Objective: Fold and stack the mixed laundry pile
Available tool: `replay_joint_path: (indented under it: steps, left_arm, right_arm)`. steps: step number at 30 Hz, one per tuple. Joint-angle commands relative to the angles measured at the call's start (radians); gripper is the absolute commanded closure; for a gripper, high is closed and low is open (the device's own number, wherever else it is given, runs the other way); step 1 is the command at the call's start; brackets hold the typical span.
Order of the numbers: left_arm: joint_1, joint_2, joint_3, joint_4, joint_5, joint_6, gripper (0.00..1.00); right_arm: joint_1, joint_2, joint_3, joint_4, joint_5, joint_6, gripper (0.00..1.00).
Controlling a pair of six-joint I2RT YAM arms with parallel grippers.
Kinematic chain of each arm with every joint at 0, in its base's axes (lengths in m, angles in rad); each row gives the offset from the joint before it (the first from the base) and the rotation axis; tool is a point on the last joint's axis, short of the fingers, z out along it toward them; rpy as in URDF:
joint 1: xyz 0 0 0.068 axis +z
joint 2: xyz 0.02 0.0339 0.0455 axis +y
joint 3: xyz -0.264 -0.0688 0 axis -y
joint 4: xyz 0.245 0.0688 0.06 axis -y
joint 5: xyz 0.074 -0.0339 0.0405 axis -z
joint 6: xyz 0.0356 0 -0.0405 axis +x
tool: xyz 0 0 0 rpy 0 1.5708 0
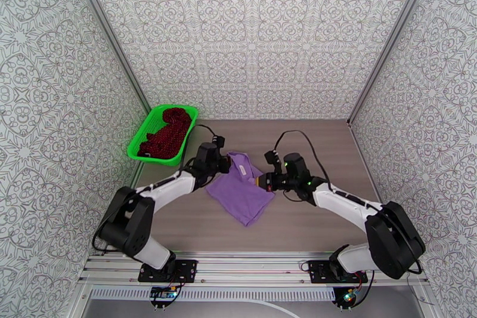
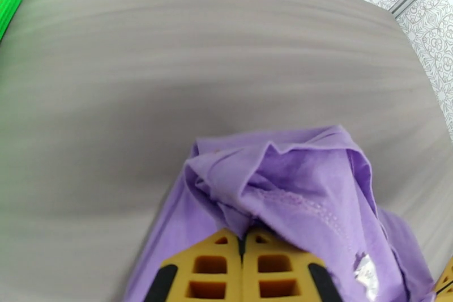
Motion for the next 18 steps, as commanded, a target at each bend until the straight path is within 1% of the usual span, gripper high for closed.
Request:
replay_joint_path:
  steps: [1, 7, 11, 15, 18]
  left_arm:
    - [-0.03, -0.091, -0.096, 0.067, -0.082, -0.042, 1.0]
    - [-0.051, -0.224, -0.213, 0.061, -0.116, -0.089, 1.0]
    - [-0.092, -0.292, -0.249, 0.019, -0.166, -0.104, 1.0]
    - [-0.129, -0.337, -0.306, 0.006, -0.221, -0.132, 1.0]
    - [-0.137, -0.342, -0.37, 0.021, -0.249, -0.171, 1.0]
  right_arm:
    - [0.056, -0.021, -0.03, 0.032, 0.058, 0.023, 1.0]
    - [0.135, -0.019, -0.041, 0.026, 0.104, 0.031, 1.0]
    - [0.171, -0.018, -0.043, 0.014, 0.126, 0.026, 1.0]
    - [0.191, -0.01, -0.056, 0.002, 0.146, 0.018, 1.0]
    - [0.201, 0.01, -0.07, -0.003, 0.158, 0.011, 1.0]
